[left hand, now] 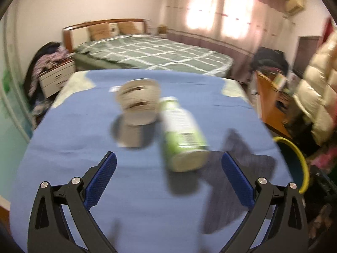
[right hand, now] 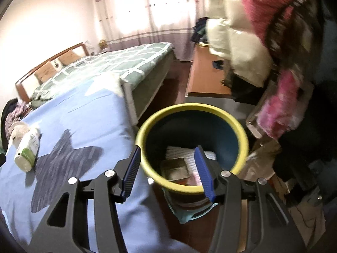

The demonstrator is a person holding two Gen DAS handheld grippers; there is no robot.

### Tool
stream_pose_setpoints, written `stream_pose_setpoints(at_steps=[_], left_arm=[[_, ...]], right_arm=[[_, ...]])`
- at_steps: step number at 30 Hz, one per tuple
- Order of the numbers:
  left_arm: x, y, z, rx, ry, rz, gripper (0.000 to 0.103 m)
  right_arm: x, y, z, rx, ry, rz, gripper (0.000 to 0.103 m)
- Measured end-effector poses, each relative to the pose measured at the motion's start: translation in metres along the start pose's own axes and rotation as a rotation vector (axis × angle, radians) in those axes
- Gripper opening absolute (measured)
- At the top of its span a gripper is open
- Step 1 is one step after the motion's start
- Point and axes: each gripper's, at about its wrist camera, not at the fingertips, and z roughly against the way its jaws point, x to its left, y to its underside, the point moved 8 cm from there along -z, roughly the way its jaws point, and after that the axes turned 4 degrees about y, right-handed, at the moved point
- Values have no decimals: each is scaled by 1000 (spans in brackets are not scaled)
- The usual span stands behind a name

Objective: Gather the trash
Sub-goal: 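Move the left tool back over the table while the right tool approaches the green-labelled bottle, then grasp the green-labelled drink bottle with the right tool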

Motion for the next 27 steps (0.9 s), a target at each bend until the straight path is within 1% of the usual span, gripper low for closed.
stream_pose_setpoints(at_steps=[3,7,12,16,17,20,25,27], left_arm=[[39,3,-4,-2,-59,40,98],[91,3,-6,-19,-171,70,98],[136,0,-7,-39,-263,96,98],[159,1,-12,-45,-320,112,98],[164,3,-13,-43,-326,116,98],[174,3,-18,-34,-302,149,98],[182,4,-26,-9,-289,180,98],[183,4,-28,-8,-283,189,98]], right_arm=[[27,-3,0,2,-30,37,50],[67,-6,2,2,-80,87,50],[119,-8,3,12,-154,142,50],[163,-6,6,22,-222,193,50],[174,-5,6,24,-239,207,50],[206,-2,11,30,-301,245,50],[256,6,25,33,-394,302,51],[273,12,28,47,-428,322,53]])
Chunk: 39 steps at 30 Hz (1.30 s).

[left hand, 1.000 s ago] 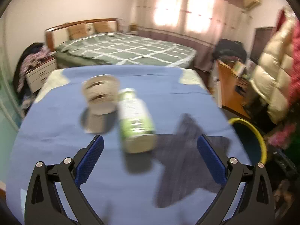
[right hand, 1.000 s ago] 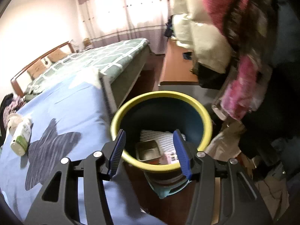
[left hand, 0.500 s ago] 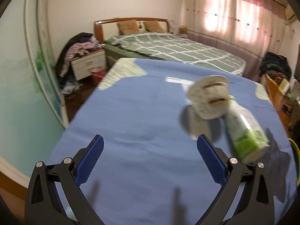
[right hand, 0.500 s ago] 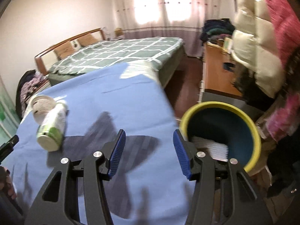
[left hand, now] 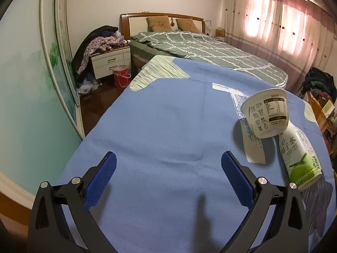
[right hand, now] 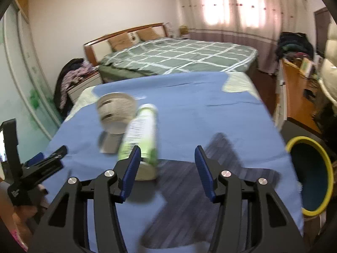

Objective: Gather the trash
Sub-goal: 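Grasp the green-labelled drink bottle with the right tool, then carry the bottle over the yellow bin and open the right tool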

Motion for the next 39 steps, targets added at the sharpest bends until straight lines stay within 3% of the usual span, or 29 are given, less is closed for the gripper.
stream_pose_setpoints(at_steps=[7,17,20,22,39], left_arm=[[-4,3,3,-6,6,-5,98],[-8,5,2,0,9,-5,98],[-10,5,1,1,8,-8,98],[-10,5,2,0,9,-7,98],[-12,6,2,8,11,-4,98]], right_arm=[[40,4,-17,30,-40,43,60],[44,11,-57,122,23,66,60],[44,13,-64,143,22,66,51],[43,15,-65,147,10,56,50],[-6,-36,40,-63,-21,-57,50]])
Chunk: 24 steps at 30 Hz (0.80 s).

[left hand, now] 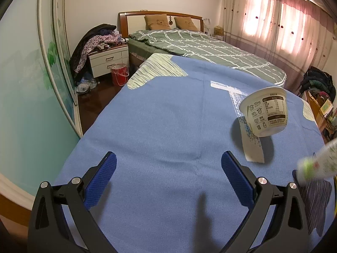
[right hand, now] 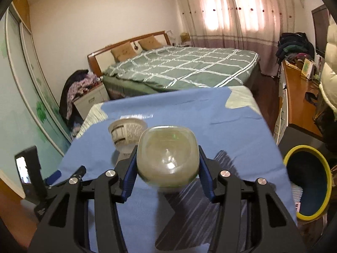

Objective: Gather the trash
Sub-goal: 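Carry the bottle over the yellow bin and open the right tool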

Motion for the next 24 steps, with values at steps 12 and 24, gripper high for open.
stream_pose_setpoints(at_steps=[12,24], left_arm=[[1,-1,-1,0,2,5,98],[3,-1,-5,15,-5,7,98]], right_arm=[[-45,11,21,-6,25,-70,50],[-109,3,33,-50,117,-193,50]])
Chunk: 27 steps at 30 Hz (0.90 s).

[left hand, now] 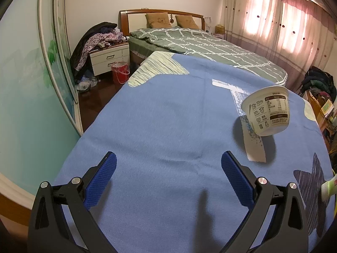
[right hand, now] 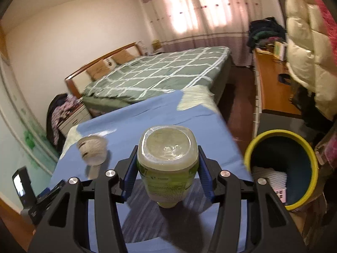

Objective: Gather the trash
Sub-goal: 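Carry the bottle over the yellow bin and open the right tool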

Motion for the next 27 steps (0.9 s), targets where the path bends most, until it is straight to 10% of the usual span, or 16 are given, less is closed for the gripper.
stream_pose_setpoints(at_steps=[17,27], left_arm=[[-3,-1,-3,3,-22,-21,98],[-4,-1,-2,1,-42,-38,98]], right_arm=[[-158,-22,2,-97,409,-189,50],[-179,-6,-10,-76,435,-230,51]])
